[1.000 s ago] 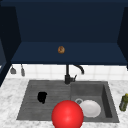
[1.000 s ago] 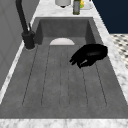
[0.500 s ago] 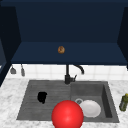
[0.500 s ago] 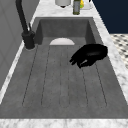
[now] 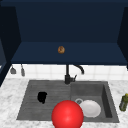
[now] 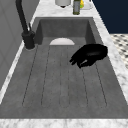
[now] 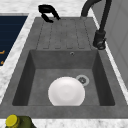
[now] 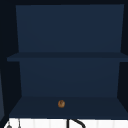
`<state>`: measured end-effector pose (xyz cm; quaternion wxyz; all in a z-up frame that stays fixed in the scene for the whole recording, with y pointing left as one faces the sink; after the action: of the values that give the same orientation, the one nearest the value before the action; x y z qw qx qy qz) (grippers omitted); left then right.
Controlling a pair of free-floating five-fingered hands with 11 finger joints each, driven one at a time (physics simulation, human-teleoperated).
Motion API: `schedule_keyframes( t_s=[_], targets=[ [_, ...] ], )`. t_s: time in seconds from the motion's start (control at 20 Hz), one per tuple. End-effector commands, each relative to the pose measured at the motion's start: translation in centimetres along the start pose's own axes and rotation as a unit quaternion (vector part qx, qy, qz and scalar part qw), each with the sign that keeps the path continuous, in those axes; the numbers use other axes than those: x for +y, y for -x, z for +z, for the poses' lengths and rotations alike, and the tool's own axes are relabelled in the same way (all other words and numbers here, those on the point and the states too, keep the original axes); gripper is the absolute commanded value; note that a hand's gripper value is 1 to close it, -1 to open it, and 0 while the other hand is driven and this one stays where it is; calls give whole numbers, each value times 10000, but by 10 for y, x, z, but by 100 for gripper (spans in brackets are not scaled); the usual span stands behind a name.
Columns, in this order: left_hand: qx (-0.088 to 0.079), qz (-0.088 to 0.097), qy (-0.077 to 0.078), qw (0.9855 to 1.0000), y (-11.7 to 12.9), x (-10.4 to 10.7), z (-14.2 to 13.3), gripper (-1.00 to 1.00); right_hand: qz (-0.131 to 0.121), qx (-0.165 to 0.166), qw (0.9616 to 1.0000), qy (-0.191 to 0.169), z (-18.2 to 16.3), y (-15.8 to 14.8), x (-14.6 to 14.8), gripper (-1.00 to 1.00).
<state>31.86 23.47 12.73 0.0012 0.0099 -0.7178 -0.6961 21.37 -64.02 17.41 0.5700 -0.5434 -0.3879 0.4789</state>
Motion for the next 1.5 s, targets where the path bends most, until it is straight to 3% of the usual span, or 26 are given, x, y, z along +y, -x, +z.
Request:
schedule_keyframes(
  t_s=[0.0, 0.15, 0.5, 0.8, 1.45],
  targets=[
    [0, 0, 0, 10000, 0, 0, 0, 0, 9, -80, 10000, 6, 1, 1, -8, -100],
    [0, 0, 0, 10000, 0, 0, 0, 0, -7, 96, 10000, 17, -3, -1, -5, -100],
    [0, 0, 0, 10000, 0, 0, 0, 0, -107, 78, 9998, 147, 1, 28, -47, -100],
    [0, 0, 0, 10000, 0, 0, 0, 0, -295, -85, 9995, -58, 10, 46, -87, -100],
    [0, 0, 0, 10000, 0, 0, 0, 0, -455, -63, 9988, -148, 26, 60, -169, -100]
  ],
)
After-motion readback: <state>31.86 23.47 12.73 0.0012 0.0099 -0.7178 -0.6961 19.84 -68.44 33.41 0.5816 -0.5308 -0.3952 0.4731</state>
